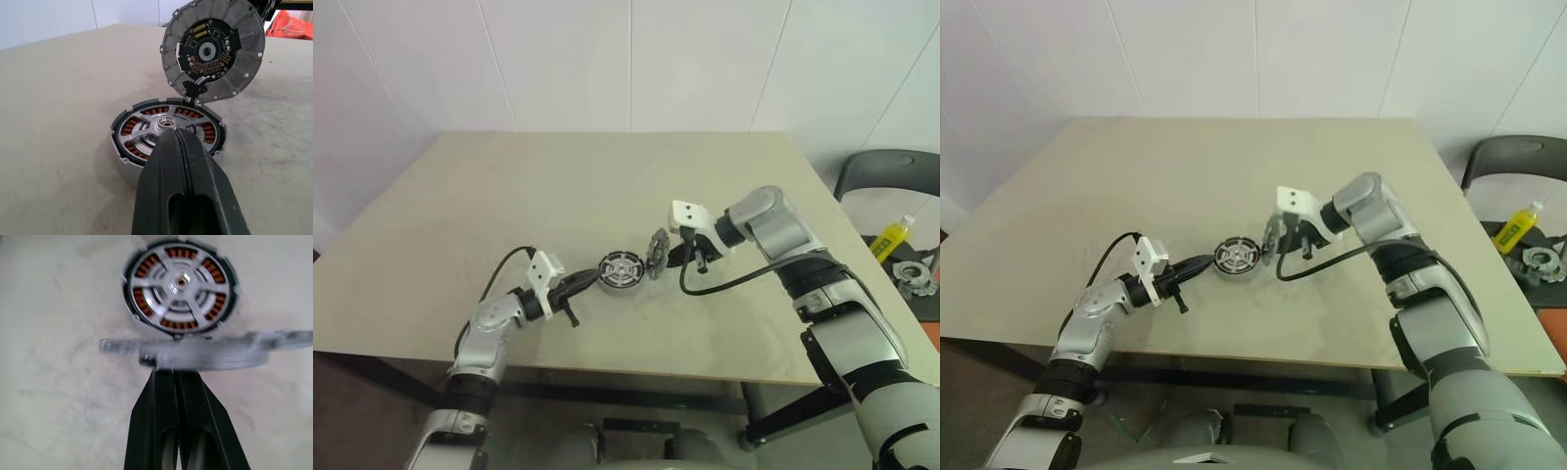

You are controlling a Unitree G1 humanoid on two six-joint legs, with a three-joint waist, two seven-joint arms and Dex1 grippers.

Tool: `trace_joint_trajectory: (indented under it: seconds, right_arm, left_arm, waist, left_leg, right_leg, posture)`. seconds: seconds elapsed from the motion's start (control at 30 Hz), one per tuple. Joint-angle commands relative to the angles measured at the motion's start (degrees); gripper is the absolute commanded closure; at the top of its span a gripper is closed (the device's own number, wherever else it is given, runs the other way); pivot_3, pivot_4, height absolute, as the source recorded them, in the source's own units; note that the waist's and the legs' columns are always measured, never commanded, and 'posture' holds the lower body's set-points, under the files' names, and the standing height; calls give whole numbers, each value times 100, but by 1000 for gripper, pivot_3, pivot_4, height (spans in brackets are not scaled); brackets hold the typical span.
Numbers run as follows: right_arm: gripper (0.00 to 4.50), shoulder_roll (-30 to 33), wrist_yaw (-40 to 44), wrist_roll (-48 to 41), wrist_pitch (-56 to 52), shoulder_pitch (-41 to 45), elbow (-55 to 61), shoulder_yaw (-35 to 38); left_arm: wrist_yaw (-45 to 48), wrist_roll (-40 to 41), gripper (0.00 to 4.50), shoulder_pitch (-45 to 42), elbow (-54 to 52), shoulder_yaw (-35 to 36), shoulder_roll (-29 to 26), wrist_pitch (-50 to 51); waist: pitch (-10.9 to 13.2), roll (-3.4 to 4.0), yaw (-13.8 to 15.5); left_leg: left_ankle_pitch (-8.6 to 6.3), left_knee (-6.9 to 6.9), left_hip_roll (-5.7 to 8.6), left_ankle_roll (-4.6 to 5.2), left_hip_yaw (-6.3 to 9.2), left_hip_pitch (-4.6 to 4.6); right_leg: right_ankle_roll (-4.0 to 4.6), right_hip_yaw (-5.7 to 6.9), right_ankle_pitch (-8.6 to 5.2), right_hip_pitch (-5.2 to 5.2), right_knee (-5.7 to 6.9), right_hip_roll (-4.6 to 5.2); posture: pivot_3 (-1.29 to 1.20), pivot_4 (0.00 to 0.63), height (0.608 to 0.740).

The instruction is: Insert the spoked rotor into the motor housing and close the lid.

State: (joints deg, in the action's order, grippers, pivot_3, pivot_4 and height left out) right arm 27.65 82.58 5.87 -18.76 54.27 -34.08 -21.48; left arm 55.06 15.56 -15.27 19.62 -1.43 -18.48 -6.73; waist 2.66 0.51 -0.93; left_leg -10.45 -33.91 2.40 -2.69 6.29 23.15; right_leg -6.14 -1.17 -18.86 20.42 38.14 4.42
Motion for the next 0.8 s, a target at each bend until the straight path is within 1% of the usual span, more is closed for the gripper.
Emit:
trace_joint_trajectory:
  seconds: [0.03, 0.1, 0.2, 0.53, 0.8]
  right_arm:
    - [4393, -175, -156, -195, -55, 45, 240, 147]
    - [4393, -283, -329, -212, -21, 34, 242, 159]
    - [4393, -358, -824, 125, 409, 6, 98, -26]
    - [4393, -676, -1008, -237, 30, -45, 228, 185]
    - [4393, -1197, -1597, -558, -459, -357, 591, 355]
  left_arm:
    - [12, 20, 4500, 0, -118, -16, -8, -36]
    - [18, 24, 4500, 7, -125, -16, -12, -28]
    - [26, 22, 4500, -5, -118, -19, -18, -18]
    - [34, -19, 4500, -39, -51, -74, 28, -22]
    - [42, 15, 4500, -54, -49, 3, -14, -2]
  waist:
    - [0, -1, -3]
    - [0, 0, -15]
    - [0, 0, -5]
    - [-1, -2, -10]
    - [-2, -2, -5]
  left_leg:
    - [0, 0, 0, 0, 0, 0]
    - [0, 0, 0, 0, 0, 0]
    - [0, 0, 0, 0, 1, -1]
    - [0, -4, 0, 0, 1, -3]
    - [0, -4, -1, 0, 3, -4]
  right_leg:
    - [0, 0, 0, 0, 0, 0]
    - [0, 0, 0, 0, 0, 0]
    - [-1, 0, 1, 1, 4, -2]
    - [-2, 1, 1, 2, 4, -2]
    - [-2, 2, 1, 3, 4, -3]
  posture:
    - [0, 0, 740]
    - [0, 0, 740]
    - [0, 0, 740]
    - [0, 0, 740]
    - [0, 0, 740]
